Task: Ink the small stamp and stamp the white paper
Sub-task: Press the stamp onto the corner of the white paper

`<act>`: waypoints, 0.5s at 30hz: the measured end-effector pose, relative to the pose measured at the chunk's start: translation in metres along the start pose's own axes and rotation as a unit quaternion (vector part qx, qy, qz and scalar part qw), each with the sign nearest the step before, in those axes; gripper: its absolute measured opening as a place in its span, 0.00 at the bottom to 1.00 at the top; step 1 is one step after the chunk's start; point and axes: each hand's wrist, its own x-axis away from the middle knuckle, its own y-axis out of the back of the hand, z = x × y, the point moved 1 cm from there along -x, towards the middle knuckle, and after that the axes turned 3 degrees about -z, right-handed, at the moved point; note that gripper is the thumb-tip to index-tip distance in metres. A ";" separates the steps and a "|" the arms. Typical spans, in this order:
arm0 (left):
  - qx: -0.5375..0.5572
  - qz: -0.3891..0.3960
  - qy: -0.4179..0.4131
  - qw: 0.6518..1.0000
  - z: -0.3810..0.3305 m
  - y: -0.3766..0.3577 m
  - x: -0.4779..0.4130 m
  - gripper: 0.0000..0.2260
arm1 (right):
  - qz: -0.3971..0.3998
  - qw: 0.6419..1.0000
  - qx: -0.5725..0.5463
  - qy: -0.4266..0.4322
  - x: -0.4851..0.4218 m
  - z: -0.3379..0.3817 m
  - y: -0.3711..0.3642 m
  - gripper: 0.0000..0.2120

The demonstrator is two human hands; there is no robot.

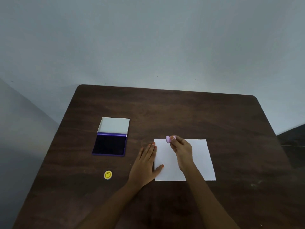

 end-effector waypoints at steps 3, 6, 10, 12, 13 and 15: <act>0.018 -0.002 0.009 1.000 -0.001 0.002 -0.001 0.35 | -0.030 0.995 0.089 0.033 -0.004 -0.006 -0.011 0.06; 0.032 -0.011 0.020 0.999 -0.002 0.003 -0.001 0.36 | -0.024 0.983 0.165 0.071 -0.008 -0.010 -0.019 0.10; 0.032 -0.021 0.007 0.999 -0.004 0.007 -0.001 0.35 | -0.003 0.964 0.242 0.107 -0.011 -0.015 -0.030 0.10; 0.042 -0.024 0.006 0.999 -0.005 0.008 -0.001 0.35 | 0.003 0.957 0.264 0.119 -0.012 -0.017 -0.033 0.11; 0.052 -0.023 0.009 0.998 -0.005 0.008 -0.001 0.35 | 0.007 0.955 0.271 0.119 -0.012 -0.018 -0.035 0.11; 0.072 -0.020 0.019 0.997 -0.005 0.009 -0.002 0.35 | 0.013 0.952 0.282 0.120 -0.012 -0.021 -0.036 0.12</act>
